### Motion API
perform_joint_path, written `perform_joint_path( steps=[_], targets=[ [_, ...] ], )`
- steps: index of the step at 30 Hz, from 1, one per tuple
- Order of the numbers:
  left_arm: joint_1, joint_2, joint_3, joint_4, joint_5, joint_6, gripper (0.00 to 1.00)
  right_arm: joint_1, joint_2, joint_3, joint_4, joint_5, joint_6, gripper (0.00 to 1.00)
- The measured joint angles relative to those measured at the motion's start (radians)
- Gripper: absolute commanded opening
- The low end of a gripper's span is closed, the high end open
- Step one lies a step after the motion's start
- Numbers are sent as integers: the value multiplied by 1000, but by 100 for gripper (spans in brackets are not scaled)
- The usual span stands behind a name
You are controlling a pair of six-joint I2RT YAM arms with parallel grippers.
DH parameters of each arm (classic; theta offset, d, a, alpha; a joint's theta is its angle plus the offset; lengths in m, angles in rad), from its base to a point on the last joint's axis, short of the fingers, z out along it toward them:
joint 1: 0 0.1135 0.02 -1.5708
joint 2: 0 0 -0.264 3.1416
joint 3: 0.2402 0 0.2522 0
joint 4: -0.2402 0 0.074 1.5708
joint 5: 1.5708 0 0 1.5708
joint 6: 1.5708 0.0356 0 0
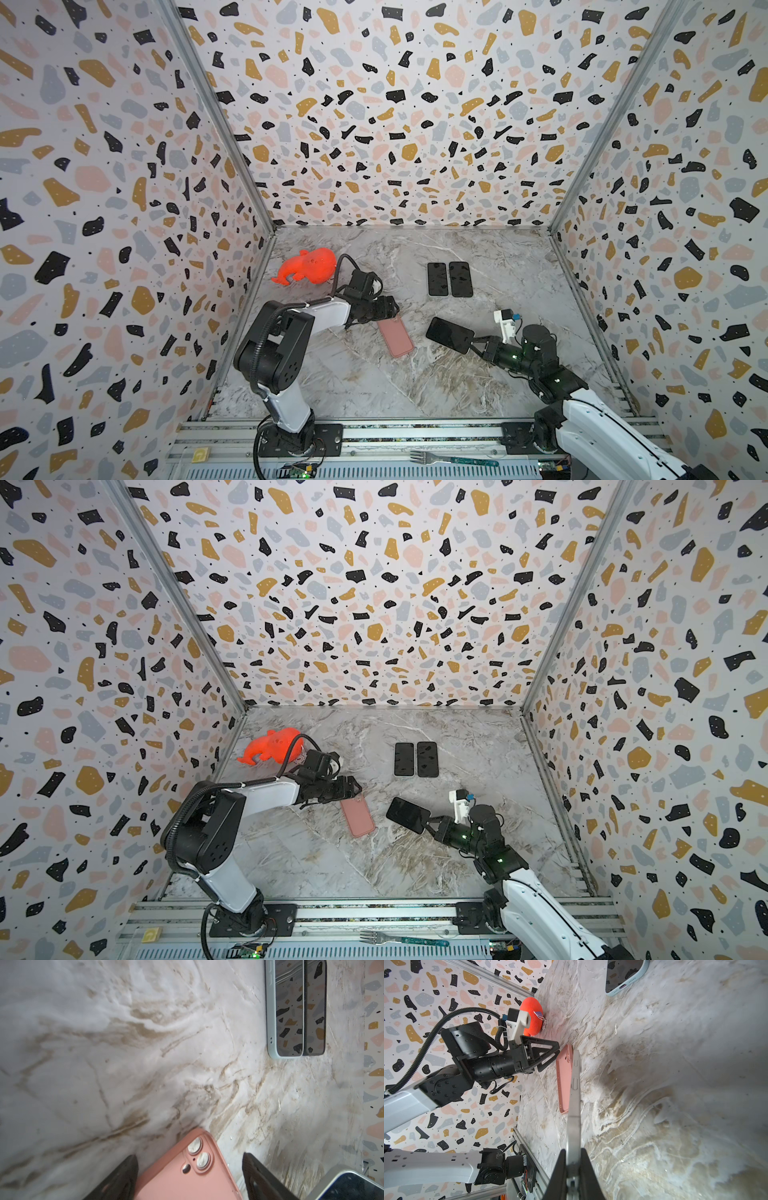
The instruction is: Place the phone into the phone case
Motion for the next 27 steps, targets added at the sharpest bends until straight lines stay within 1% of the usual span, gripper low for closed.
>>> perform_joint_path(
  steps=[2,6,8,11,16,19,23,27],
  targets=[
    [-13,-24,-33,14,0,-10,79,0,-3,0,-8,0,-1,0],
    [-45,-82,-111,47,1,-42,77,0,-20,0,-17,0,-1,0],
    [-70,-116,-154,66,2,-66,74,0,-24,0,-19,-1,-1,0],
    [-121,-158,-209,92,-2,-108,72,0,-24,0,-26,-5,-1,0],
    [-216,-195,-258,123,-9,-178,69,0,-13,0,-30,-22,0,0],
    [-255,-227,-290,132,-13,-219,68,0,-5,0,-36,-39,11,0],
    [-272,-281,-320,95,-27,-256,67,0,2,1,-36,-79,63,0],
    [-263,-296,-308,34,-45,-258,67,5,0,0,-23,-127,150,0]
  ],
)
